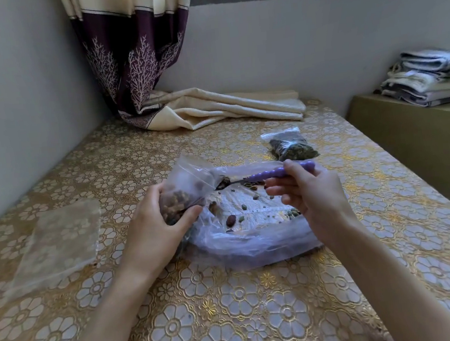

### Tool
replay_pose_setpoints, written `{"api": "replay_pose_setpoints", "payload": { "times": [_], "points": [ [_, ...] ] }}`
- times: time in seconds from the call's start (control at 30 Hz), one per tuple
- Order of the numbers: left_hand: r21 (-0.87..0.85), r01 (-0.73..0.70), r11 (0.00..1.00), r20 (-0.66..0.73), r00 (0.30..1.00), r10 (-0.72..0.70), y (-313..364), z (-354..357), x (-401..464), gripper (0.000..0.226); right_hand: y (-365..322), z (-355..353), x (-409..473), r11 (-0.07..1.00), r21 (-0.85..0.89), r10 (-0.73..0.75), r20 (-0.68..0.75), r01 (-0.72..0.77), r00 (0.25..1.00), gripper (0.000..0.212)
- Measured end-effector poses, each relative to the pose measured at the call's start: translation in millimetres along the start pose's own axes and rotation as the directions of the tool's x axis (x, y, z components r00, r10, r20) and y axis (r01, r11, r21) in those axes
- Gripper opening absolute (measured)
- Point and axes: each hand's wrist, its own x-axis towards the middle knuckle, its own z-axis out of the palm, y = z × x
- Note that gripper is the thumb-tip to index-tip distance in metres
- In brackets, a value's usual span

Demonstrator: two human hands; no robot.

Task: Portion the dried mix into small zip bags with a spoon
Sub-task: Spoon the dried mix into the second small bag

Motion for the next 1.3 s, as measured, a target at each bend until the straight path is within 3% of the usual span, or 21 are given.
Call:
{"api": "replay_pose_setpoints", "payload": {
  "times": [0.2, 0.37, 0.63, 0.9, 1.13, 1.3],
  "points": [
    [0.06, -0.037, 0.998, -0.014, 0.999, 0.038, 2.6, -0.6, -0.7, 0.043, -8.1, -7.5, 1.1, 0.988, 0.088, -0.121, -0.072, 0.127, 0.99, 0.025],
    [0.122, -0.049, 0.991, -0.02, 0.998, 0.052, 2.9, -1.3, -0.9, 0.045, -10.9, -3.5, -4.0, 0.962, 0.115, -0.245, -0.049, 0.249, 0.968, 0.026],
    [0.034, -0.001, 0.999, 0.005, 1.0, 0.001, 1.2, -2.2, 0.8, 0.057, -6.4, 8.2, -12.7, 0.958, 0.075, -0.286, 0.166, 0.277, 0.944, 0.022],
    [-0.083, 0.017, 0.996, 0.02, 1.0, -0.016, 2.1, -4.1, 0.1, 0.054, -3.4, 8.2, -12.2, 0.97, 0.076, -0.242, 0.362, 0.231, 0.9, 0.023],
    [-0.108, -0.016, 0.994, -0.012, 1.0, 0.015, 4.6, -5.0, -1.1, 0.047, -10.0, -12.3, 6.1, 0.954, 0.229, -0.239, 0.205, 0.191, 0.949, 0.022],
    [-0.121, -0.054, 0.991, -0.029, 0.998, 0.05, 5.5, -5.9, -2.8, 0.044, -21.0, -39.0, 42.6, 0.971, 0.224, -0.101, 0.094, 0.078, 0.99, 0.03]
  ]
}}
